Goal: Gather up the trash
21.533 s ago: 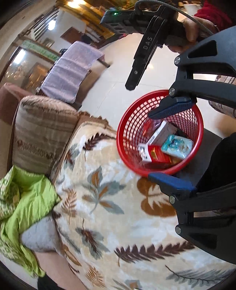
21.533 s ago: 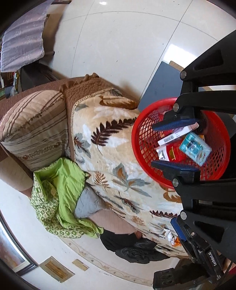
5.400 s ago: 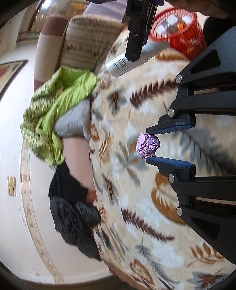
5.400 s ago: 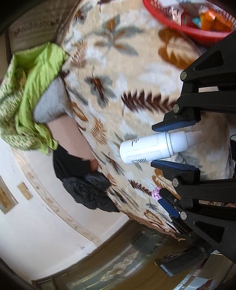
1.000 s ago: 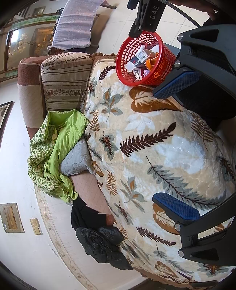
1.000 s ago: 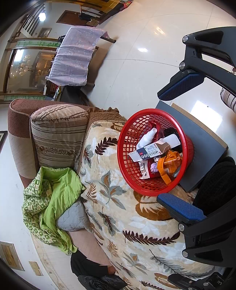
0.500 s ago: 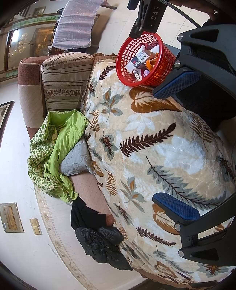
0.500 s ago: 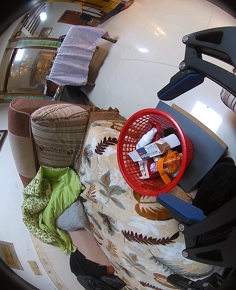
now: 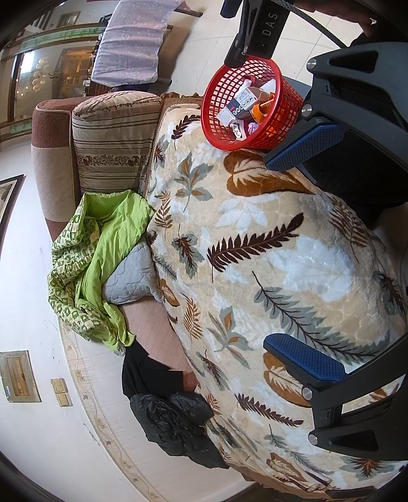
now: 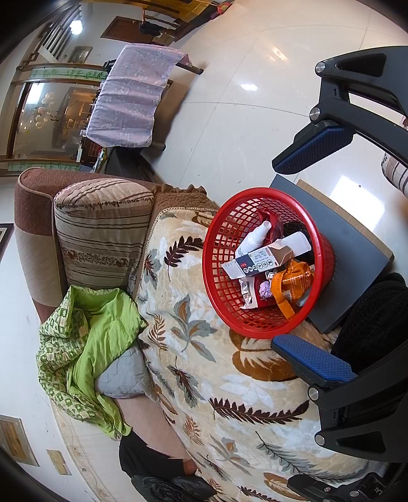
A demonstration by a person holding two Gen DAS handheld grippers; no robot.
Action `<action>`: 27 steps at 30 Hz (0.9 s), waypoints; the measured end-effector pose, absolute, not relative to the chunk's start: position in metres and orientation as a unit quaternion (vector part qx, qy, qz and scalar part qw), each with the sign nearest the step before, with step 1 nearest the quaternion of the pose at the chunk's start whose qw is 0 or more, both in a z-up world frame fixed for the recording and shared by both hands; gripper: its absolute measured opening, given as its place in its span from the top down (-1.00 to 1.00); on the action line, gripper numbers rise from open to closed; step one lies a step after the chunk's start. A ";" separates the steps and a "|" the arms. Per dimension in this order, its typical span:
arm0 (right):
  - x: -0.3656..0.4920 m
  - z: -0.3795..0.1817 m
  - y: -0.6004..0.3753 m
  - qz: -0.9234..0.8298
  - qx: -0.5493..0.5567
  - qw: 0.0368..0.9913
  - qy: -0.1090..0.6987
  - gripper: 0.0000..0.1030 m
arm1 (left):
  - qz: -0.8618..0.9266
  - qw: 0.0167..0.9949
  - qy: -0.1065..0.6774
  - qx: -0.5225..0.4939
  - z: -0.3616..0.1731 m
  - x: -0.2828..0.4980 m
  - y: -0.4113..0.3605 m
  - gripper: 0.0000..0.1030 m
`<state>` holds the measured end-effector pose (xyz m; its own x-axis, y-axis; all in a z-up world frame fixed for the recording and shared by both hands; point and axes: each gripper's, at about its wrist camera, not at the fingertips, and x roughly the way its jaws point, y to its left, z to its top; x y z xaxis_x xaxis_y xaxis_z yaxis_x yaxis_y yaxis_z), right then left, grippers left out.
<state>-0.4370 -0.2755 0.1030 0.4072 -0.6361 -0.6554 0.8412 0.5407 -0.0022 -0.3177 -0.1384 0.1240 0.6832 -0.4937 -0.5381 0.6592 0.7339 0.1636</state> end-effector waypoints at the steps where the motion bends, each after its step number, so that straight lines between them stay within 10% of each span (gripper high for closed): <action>1: -0.437 0.103 -0.275 -0.449 0.167 0.822 0.308 -1.00 | -0.320 0.901 0.236 0.175 0.124 -0.318 -0.138 -0.99; 27: -0.435 0.102 -0.274 -0.448 0.165 0.823 0.309 -1.00 | -0.319 0.901 0.237 0.174 0.124 -0.317 -0.138 -0.99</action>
